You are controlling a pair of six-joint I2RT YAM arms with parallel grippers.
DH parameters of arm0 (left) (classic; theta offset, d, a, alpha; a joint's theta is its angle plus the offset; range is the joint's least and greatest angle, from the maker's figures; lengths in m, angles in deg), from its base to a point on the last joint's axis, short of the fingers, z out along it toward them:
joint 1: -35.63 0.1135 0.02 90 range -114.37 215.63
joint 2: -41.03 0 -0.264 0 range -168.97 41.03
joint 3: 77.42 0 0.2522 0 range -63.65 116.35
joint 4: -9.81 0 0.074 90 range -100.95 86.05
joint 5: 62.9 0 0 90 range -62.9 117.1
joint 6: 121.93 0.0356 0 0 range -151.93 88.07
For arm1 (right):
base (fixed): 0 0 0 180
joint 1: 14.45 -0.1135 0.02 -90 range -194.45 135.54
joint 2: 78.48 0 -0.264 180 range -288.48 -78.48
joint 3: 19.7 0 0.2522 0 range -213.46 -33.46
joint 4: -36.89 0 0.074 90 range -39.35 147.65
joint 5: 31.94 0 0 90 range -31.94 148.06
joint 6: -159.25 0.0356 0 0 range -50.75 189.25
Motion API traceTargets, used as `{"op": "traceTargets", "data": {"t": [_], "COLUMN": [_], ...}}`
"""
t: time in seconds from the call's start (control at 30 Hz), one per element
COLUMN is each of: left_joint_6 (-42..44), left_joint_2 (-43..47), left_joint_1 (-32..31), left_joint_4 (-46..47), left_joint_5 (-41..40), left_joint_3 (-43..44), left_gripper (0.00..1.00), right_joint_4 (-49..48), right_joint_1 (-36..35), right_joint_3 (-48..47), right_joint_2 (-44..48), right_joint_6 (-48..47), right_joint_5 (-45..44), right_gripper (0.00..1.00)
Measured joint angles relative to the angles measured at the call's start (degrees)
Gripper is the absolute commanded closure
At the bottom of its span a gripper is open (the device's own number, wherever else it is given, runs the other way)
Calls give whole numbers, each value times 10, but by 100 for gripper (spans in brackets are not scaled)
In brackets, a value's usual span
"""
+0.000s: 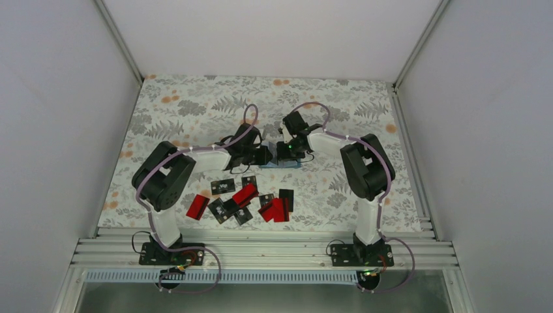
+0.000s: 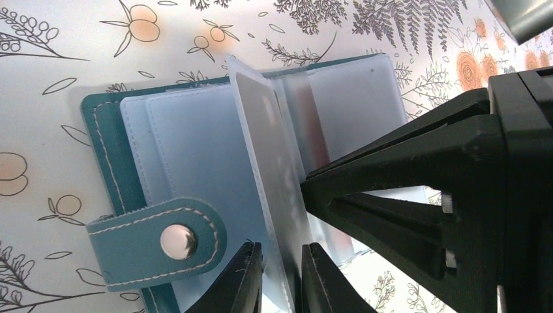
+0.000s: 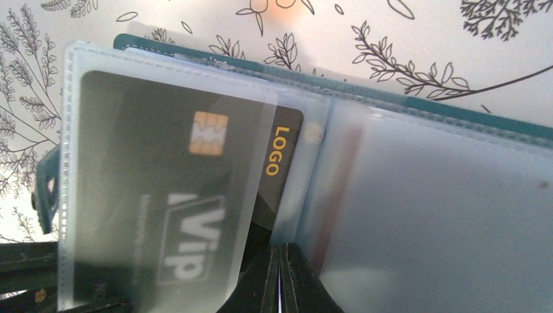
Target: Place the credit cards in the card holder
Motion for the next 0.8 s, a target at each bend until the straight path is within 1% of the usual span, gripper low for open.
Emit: {"op": "traceTargets", "data": {"t": [0.07,0.23,0.3,0.57,0.8], "left_joint_6": [1,9,13,19,21], "left_joint_2": [-3,-3,-4,-12,-12], "left_joint_1": [-1,-8,-12,-23,-33], "left_joint_4": [-3,-28,-44,-113,-144], "left_joint_5": [-1,-19,-31,-84,-107], "left_joint_3": [5,23,34,68,80], "left_gripper": [88,88,86,72,71], "right_joint_4": [-1,-2,-3,-5,-5], "right_joint_1": [1,1,0,0,0], "right_joint_3": [1,2,3,4,4], "right_joint_2": [0,2,2,3,3], "right_joint_6": [0,0,0,0,0], "right_joint_5": [2,2,3,3,3], "right_gripper": [96,96,96,96,96]}}
